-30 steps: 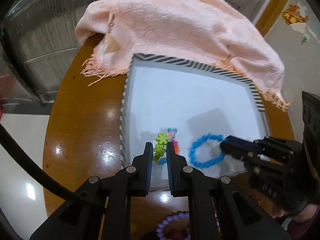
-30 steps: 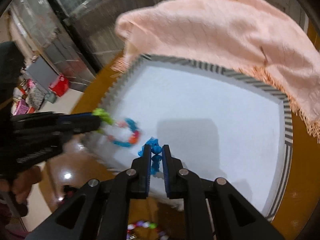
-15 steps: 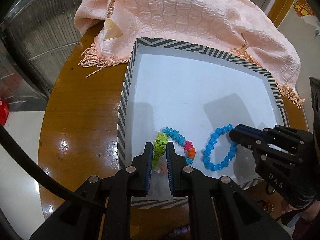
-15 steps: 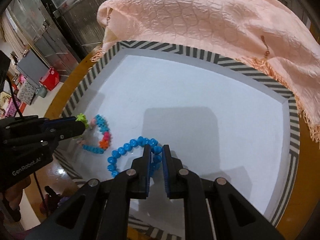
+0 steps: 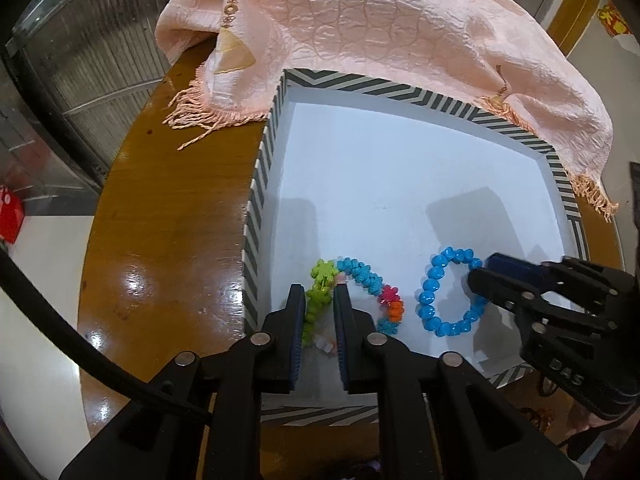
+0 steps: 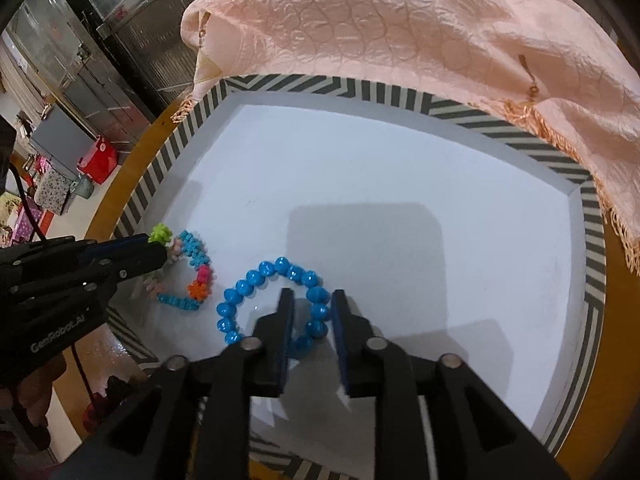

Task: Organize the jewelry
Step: 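Open the left tool on the tray floor while the right tool releases the blue bracelet beside it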

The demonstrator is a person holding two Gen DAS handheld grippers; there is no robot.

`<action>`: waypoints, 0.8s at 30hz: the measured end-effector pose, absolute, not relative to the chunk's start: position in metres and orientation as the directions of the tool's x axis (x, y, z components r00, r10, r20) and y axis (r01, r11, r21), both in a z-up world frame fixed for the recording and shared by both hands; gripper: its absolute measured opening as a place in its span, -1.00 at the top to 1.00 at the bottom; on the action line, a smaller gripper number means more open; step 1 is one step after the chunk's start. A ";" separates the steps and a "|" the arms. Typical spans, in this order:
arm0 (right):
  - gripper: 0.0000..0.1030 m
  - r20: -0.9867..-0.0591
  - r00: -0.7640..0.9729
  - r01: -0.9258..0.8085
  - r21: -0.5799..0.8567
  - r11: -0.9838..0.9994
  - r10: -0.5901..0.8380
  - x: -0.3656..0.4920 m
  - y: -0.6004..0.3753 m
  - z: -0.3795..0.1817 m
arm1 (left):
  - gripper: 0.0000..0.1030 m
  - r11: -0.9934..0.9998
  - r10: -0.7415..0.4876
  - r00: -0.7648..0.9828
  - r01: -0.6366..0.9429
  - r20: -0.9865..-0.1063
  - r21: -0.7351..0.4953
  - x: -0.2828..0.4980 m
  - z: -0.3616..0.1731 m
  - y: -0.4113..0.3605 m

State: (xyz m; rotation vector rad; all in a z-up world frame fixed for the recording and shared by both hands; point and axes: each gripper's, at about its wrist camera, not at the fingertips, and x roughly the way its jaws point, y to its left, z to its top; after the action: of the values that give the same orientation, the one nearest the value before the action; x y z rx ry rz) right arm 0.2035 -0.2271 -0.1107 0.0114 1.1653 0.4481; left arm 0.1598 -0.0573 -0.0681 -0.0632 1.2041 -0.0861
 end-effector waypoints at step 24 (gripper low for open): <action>-0.33 -0.799 0.534 -0.158 0.228 0.961 0.277 0.108 -0.275 -0.036 | 0.52 0.996 -0.093 0.543 0.057 -0.834 -0.074 0.088 0.010 -0.055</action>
State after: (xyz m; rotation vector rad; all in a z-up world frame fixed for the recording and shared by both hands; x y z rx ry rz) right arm 0.1078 -0.2748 -0.0365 0.1335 0.9742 0.2603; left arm 0.0882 -0.0546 0.0098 -0.0397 0.9924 -0.0888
